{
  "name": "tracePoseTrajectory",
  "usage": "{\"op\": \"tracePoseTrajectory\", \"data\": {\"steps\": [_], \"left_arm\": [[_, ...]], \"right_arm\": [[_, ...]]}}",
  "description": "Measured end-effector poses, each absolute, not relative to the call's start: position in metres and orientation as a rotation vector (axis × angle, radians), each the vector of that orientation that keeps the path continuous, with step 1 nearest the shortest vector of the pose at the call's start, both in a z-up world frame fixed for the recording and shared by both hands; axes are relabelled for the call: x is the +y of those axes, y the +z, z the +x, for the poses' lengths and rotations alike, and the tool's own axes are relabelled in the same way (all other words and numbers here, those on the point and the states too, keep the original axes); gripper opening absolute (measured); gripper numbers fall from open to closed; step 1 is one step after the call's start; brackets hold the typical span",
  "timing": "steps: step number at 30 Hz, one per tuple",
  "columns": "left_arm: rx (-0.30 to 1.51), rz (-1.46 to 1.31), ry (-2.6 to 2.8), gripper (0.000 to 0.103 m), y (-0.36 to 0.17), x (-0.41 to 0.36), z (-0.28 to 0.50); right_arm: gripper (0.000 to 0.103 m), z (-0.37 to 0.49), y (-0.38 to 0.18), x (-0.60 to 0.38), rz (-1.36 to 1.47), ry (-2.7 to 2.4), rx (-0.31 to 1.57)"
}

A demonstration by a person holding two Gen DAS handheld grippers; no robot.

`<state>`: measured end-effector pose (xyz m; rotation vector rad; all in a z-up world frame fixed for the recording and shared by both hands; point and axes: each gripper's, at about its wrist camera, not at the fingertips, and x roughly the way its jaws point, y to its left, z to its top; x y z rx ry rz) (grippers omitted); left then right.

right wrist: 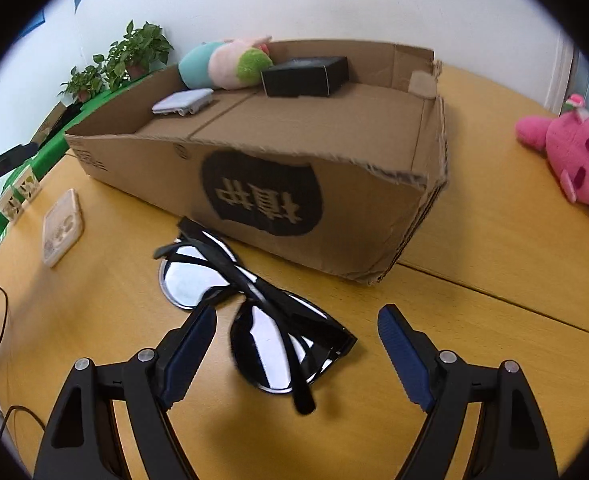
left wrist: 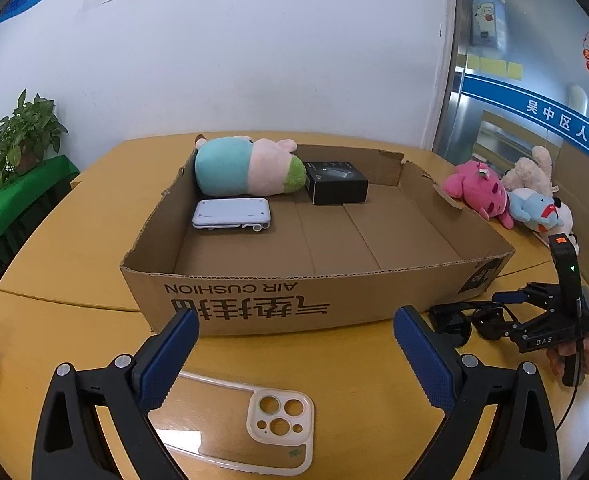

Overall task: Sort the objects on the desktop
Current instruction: 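Close both grippers on the sunglasses frame and lift them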

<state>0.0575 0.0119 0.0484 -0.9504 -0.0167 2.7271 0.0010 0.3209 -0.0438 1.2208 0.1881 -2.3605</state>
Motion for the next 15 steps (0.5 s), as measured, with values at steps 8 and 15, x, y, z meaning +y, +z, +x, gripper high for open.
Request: {"op": "tracePoseTrajectory", "data": {"steps": [8, 15], "left_arm": [[-0.072, -0.994, 2.619, 0.099, 0.037, 0.025, 0.049], [-0.195, -1.07, 2.424, 0.094, 0.021, 0.054, 0.031]], "right_arm": [[0.085, 0.063, -0.036, 0.279, 1.14, -2.304, 0.356], [0.079, 0.074, -0.046, 0.259, 1.159, -2.363, 0.346]]}}
